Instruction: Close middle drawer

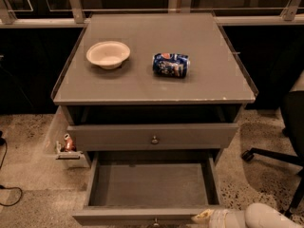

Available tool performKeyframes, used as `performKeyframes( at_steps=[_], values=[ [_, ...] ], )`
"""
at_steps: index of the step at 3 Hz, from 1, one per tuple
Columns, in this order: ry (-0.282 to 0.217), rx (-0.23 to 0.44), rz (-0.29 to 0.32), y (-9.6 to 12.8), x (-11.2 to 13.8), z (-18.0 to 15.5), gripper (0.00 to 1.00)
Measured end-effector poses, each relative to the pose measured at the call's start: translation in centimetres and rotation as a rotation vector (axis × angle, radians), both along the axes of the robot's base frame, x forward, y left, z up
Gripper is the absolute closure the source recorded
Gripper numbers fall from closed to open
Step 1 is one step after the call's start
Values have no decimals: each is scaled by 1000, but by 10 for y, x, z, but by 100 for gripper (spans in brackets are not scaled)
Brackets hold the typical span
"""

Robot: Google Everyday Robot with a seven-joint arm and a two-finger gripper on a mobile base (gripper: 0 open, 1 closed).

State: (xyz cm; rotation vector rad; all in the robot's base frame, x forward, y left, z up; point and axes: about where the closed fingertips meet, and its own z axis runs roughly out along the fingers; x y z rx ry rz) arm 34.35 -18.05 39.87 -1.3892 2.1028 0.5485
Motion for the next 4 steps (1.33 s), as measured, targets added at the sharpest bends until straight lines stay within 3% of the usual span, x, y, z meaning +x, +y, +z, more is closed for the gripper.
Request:
performKeyframes(
  at_steps=[1,3,4],
  values=[
    [-43,0,5,1,10,8,15],
    [-251,-51,63,11,89,43,61],
    [-286,-106,66,2,121,29,84]
  ],
)
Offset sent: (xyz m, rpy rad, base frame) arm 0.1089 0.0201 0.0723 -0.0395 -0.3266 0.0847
